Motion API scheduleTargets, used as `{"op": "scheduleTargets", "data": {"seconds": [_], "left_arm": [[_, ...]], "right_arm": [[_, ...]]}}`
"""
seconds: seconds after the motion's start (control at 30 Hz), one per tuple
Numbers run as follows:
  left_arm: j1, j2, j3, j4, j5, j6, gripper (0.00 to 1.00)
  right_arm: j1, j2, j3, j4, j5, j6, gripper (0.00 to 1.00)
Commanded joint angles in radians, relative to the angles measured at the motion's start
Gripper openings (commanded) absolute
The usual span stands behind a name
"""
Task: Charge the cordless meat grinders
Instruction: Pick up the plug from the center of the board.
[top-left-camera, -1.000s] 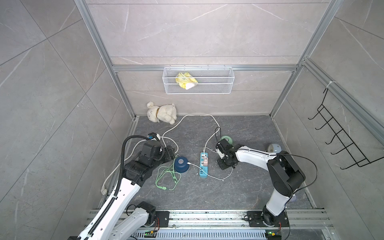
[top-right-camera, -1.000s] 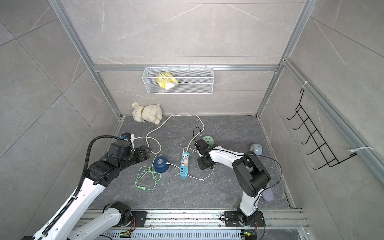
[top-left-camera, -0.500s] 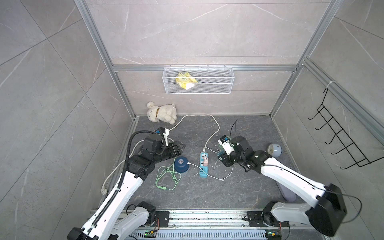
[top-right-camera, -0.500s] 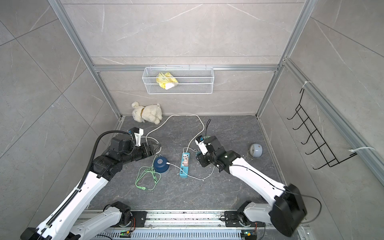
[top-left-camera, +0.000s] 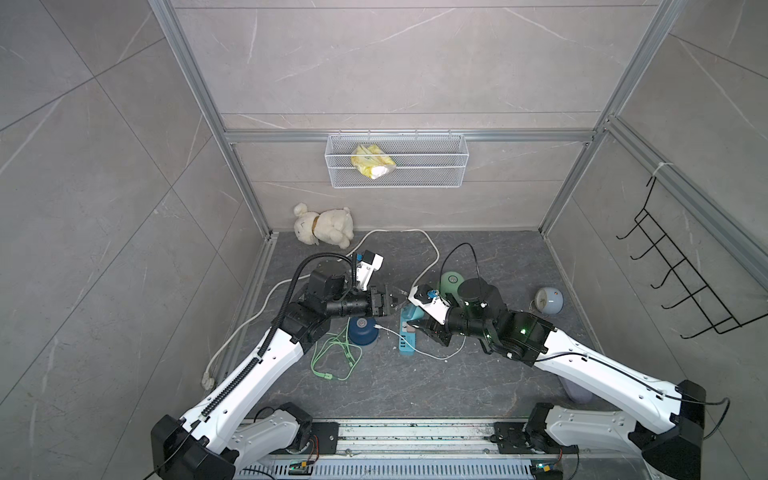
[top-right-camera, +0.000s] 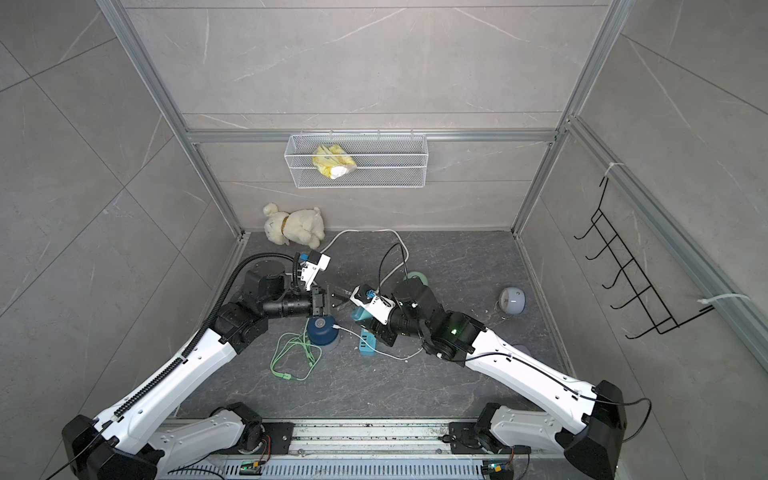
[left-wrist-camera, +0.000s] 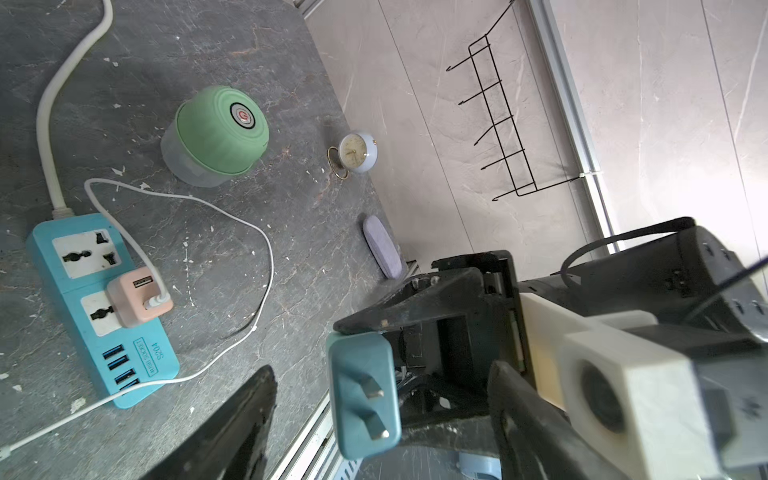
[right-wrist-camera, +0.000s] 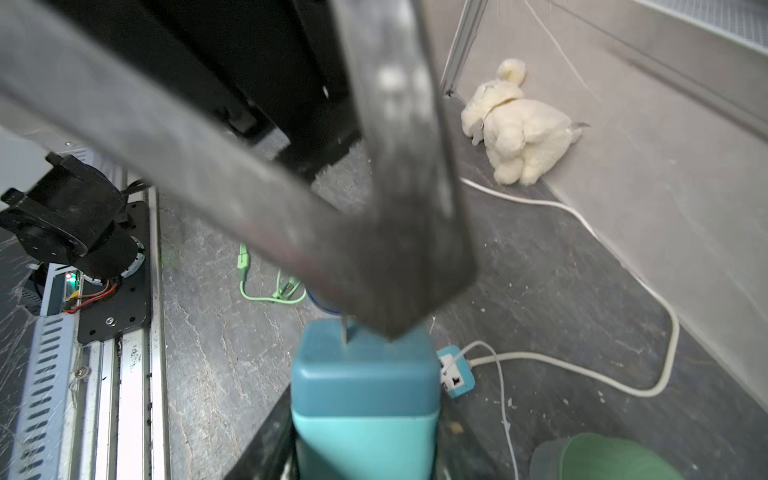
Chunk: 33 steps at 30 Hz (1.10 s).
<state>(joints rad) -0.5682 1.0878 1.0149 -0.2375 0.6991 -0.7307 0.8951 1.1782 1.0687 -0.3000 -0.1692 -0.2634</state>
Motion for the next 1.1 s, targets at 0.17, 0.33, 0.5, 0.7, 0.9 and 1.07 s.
{"op": "scheduleTargets", "data": {"seconds": [0.17,0.33,0.5,0.7,0.9,1.07], "left_arm": [[-0.01,0.037,0.03,-0.048,0.049,0.048,0.66],[-0.011,0.039,0.032,-0.055,0.063,0.055,0.49],[-0.012,0.034,0.034,-0.07,0.063,0.068,0.27],[-0.009,0.028,-0.007,0.065,0.043,-0.039,0.09],[-0.005,0.018,-0.119,0.4,0.044,-0.202,0.03],[-0.004,-0.019,-0.2,0.549,-0.007,-0.218,0.0]], "right_arm": [[0.015,0.05,0.081,0.02,0.013,-0.068,0.29],[0.018,0.087,0.124,0.001,0.039,-0.098,0.29],[0.027,0.107,0.155,-0.031,0.071,-0.112,0.29],[0.028,0.049,0.139,-0.025,0.117,0.031,0.86],[-0.169,-0.073,0.033,0.109,-0.181,0.68,0.92],[-0.191,-0.147,-0.076,0.326,-0.351,1.061,0.84]]}}
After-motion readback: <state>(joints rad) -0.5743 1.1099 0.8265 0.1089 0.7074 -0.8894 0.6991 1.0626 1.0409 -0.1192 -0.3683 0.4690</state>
